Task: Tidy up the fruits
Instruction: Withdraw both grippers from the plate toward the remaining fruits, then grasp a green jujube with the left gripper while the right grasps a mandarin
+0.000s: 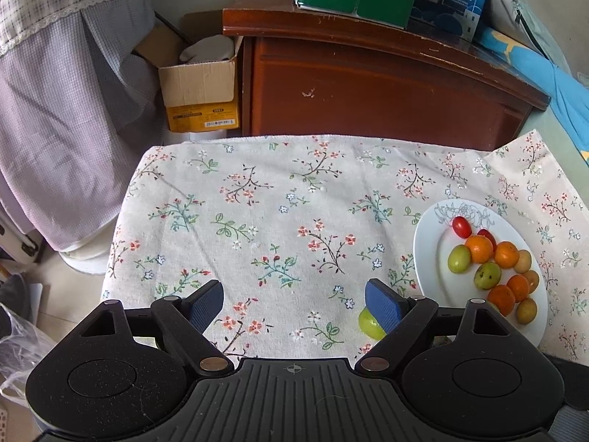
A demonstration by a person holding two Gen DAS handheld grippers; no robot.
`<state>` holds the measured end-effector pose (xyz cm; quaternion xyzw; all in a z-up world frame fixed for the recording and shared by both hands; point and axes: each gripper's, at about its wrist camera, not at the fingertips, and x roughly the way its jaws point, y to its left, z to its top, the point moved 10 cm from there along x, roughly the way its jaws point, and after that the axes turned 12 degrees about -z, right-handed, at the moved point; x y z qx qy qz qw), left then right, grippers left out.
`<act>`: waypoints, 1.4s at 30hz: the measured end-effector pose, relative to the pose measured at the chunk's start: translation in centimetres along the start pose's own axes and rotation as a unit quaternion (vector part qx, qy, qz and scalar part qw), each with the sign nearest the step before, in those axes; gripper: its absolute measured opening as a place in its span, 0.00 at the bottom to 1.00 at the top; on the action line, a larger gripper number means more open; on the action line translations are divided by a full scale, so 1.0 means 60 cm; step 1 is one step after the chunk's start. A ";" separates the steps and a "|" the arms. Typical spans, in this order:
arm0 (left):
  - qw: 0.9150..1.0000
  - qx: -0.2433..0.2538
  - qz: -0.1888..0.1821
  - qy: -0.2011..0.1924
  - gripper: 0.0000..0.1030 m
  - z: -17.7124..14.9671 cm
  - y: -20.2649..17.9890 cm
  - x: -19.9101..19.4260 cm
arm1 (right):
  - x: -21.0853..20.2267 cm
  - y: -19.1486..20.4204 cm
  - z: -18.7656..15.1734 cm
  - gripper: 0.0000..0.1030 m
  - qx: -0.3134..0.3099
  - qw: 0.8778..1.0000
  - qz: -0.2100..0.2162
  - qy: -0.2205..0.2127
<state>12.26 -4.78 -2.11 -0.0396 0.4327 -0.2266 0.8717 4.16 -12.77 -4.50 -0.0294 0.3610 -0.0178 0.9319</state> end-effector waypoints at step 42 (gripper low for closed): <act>0.990 0.112 -0.081 0.031 0.28 -0.045 -0.085 0.080 | -0.013 -0.004 -0.037 0.32 0.091 0.994 0.013 0.052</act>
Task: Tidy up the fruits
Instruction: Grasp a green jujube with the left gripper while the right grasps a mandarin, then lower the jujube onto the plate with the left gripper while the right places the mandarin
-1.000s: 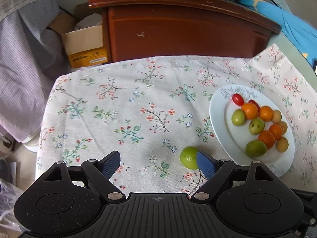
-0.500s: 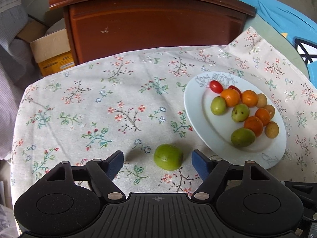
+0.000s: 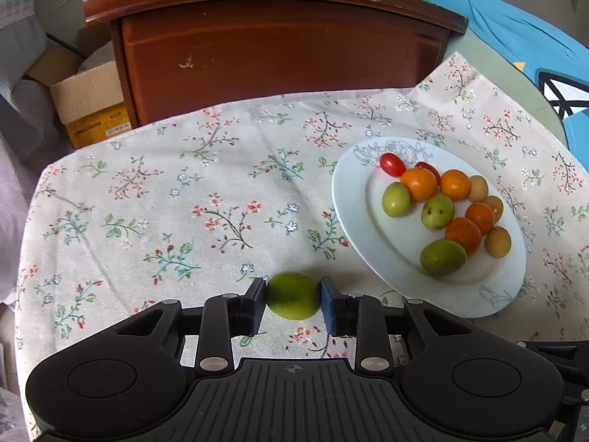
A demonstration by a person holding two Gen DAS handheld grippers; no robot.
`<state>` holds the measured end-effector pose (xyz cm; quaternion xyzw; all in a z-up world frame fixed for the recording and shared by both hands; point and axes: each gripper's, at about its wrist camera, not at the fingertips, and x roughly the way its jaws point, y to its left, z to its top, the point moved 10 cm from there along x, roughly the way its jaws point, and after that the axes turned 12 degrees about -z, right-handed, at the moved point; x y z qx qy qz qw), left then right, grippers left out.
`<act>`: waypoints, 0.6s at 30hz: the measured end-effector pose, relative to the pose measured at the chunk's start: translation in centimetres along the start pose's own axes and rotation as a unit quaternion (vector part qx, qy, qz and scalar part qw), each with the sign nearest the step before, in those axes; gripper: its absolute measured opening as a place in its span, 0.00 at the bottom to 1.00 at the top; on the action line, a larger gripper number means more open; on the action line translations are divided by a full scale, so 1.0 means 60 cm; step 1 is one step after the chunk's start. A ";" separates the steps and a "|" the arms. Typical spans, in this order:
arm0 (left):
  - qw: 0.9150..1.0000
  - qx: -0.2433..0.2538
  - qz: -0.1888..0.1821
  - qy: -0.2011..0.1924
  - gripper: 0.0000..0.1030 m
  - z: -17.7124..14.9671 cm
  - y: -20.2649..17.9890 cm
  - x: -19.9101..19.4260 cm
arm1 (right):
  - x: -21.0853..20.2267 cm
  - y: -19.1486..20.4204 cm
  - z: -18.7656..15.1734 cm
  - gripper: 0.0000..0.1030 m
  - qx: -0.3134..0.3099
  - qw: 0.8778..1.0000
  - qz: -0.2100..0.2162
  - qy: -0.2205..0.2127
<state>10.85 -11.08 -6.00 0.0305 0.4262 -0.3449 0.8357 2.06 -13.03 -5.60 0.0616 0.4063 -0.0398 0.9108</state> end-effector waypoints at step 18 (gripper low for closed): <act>0.996 0.014 -0.025 -0.089 0.28 0.087 -0.064 -0.115 | -0.116 -0.098 0.110 0.32 0.115 0.990 -0.018 -0.077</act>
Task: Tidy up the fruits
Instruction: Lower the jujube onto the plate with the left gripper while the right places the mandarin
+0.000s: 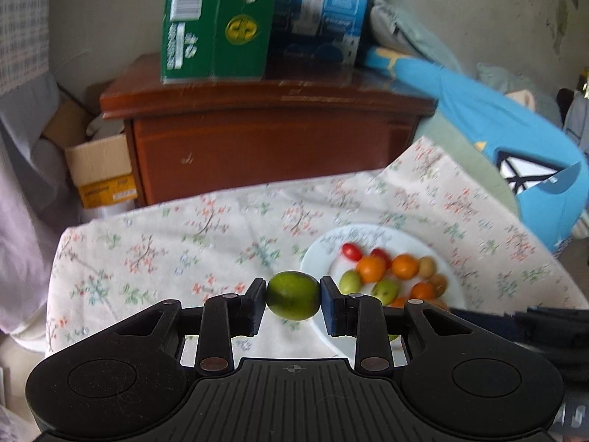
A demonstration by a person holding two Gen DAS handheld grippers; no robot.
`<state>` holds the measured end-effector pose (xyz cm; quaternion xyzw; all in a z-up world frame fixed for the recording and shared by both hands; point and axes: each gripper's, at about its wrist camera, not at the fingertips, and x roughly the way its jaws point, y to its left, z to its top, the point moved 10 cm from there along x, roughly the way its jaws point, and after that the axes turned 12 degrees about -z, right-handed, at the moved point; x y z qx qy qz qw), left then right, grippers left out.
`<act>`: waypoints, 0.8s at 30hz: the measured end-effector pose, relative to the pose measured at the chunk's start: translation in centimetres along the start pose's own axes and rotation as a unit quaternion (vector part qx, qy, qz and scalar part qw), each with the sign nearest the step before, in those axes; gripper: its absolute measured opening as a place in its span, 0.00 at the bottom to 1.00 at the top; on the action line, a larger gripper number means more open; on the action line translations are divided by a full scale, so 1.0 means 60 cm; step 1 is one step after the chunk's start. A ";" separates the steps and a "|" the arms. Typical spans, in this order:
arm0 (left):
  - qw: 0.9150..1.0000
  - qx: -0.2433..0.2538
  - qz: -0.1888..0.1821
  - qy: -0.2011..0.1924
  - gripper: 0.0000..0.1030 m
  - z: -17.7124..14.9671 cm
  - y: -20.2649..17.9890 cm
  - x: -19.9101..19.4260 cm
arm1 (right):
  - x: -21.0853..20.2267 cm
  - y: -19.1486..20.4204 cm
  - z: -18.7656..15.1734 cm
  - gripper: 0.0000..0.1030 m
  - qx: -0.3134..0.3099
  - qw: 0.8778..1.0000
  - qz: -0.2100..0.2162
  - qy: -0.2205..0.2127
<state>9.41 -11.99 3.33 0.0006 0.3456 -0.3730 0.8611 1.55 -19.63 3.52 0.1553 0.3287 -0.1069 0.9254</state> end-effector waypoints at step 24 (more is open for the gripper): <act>0.995 0.026 -0.059 0.079 0.28 -0.020 -0.047 0.099 | 0.058 -0.152 -0.015 0.32 0.140 0.984 -0.057 0.092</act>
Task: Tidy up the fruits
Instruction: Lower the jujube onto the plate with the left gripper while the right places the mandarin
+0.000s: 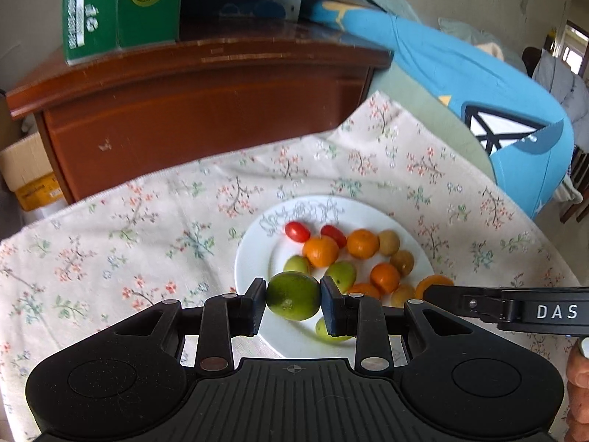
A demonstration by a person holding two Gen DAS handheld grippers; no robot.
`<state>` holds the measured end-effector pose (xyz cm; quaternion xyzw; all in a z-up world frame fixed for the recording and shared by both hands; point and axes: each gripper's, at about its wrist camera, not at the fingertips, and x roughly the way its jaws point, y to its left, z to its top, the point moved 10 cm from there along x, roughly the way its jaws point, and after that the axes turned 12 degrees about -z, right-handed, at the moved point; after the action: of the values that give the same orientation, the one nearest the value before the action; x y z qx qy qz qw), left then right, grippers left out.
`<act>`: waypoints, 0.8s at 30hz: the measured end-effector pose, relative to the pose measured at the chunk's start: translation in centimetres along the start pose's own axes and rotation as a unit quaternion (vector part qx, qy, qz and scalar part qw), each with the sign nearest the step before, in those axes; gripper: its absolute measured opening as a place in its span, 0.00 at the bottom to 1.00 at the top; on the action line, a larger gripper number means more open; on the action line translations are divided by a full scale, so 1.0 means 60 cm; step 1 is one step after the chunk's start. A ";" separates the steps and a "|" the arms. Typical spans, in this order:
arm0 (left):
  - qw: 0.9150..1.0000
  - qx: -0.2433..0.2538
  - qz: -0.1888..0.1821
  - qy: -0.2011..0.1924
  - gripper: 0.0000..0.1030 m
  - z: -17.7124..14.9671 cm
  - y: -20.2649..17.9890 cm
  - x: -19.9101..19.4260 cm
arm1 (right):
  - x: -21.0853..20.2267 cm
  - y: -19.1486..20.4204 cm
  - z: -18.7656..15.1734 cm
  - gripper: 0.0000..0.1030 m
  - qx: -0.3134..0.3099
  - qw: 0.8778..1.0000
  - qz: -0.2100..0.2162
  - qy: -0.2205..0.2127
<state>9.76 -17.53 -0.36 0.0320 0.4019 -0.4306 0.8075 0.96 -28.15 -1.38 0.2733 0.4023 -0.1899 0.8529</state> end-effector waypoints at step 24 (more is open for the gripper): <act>0.998 0.034 0.059 -0.006 0.72 0.007 -0.003 0.031 | 0.038 -0.001 0.003 0.36 0.006 0.999 -0.025 -0.024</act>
<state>10.48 -19.07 -1.28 0.0809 0.3797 -0.3961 0.8321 2.43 -28.53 -3.12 0.2639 0.3872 -0.2203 0.8555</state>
